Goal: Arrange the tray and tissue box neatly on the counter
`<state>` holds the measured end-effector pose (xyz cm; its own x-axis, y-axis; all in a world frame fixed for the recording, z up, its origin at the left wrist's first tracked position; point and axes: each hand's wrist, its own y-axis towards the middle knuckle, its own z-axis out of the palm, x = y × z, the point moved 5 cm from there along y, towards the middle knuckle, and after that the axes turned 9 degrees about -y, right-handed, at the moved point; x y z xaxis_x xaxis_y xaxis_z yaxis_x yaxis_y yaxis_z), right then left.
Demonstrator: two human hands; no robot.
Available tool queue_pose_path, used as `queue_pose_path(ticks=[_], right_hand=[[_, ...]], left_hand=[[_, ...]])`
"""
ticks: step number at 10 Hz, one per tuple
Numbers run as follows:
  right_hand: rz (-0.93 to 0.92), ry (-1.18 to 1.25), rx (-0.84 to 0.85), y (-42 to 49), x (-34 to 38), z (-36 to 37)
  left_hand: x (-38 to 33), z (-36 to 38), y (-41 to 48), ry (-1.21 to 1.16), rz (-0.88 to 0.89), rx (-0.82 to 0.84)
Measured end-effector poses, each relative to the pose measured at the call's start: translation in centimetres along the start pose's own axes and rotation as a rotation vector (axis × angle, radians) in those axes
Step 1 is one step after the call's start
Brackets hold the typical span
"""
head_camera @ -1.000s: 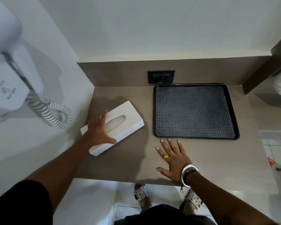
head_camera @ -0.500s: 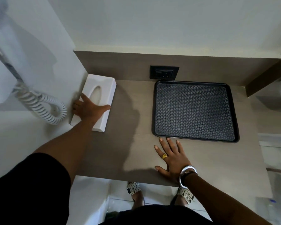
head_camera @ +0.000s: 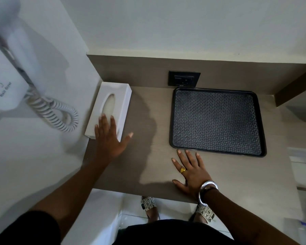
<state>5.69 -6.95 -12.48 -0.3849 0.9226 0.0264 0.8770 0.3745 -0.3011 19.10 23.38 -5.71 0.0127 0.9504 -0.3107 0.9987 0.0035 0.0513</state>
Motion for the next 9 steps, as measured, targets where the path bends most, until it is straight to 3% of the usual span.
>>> queue_pose_path(ticks=[5, 9], right_hand=[[0.005, -0.010, 0.022, 0.1, 0.1, 0.2], [-0.003, 0.005, -0.017, -0.5, 0.4, -0.8]], left_hand=[[1.2, 0.6, 2.6, 0.038, -0.112, -0.042], [1.7, -0.2, 4.0, 0.030, -0.113, 0.036]])
